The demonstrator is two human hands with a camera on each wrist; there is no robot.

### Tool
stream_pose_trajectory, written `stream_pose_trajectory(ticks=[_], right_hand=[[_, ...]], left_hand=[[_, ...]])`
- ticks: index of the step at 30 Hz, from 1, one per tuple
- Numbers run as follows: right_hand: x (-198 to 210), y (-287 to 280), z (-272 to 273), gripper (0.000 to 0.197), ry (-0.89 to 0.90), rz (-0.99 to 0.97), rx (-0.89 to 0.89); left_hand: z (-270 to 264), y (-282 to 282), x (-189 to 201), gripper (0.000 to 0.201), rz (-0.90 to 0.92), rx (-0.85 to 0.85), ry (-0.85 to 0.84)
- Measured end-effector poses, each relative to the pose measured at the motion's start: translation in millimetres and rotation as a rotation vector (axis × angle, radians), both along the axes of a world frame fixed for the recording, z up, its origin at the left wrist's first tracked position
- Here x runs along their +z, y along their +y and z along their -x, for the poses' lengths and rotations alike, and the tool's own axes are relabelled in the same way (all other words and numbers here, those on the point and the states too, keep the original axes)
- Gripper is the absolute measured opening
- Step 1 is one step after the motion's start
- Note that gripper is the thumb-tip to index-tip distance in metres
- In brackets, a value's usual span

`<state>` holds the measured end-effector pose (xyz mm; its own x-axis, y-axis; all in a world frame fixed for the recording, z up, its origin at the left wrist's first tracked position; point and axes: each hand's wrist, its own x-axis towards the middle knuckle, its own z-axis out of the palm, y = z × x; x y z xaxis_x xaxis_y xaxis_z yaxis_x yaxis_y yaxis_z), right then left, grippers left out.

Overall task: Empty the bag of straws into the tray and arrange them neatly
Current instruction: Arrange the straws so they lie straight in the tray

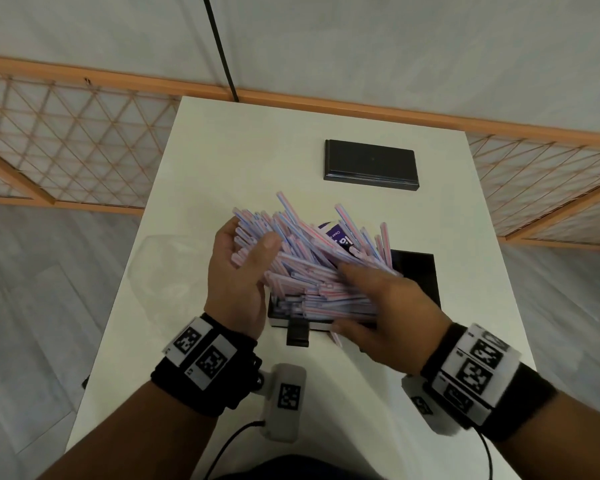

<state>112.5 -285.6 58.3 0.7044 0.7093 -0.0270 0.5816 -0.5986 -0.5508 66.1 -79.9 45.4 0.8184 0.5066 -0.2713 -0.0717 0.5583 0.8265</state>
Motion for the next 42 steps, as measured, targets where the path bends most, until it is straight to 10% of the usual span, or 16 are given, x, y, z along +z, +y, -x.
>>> stream_pose_trajectory(ticks=[5, 10, 12, 23, 31, 42], right_hand=[[15.8, -36.2, 4.5, 0.031, -0.143, 0.019, -0.224], [21.5, -40.5, -27.5, 0.130, 0.049, 0.359, -0.327], [20.2, -22.4, -27.0, 0.139, 0.003, 0.470, -0.206], [-11.1, 25.2, 1.7, 0.096, 0.109, 0.053, -0.185], [-30.2, 64.4, 21.7, 0.089, -0.037, 0.004, -0.282], [-5.5, 42.7, 12.6, 0.100, -0.003, -0.099, -0.188]], left_hand=[[2.3, 1.3, 0.0, 0.144, 0.033, -0.051, 0.046], [-9.2, 8.8, 0.9, 0.135, 0.076, -0.184, -0.004], [-14.3, 9.8, 5.7, 0.131, 0.065, -0.212, -0.002], [-17.2, 11.9, 6.4, 0.079, -0.234, -0.363, -0.068], [-27.9, 8.5, -0.9, 0.018, 0.018, -0.371, -0.099], [-14.6, 19.2, 0.9, 0.064, 0.139, -0.134, -0.048]])
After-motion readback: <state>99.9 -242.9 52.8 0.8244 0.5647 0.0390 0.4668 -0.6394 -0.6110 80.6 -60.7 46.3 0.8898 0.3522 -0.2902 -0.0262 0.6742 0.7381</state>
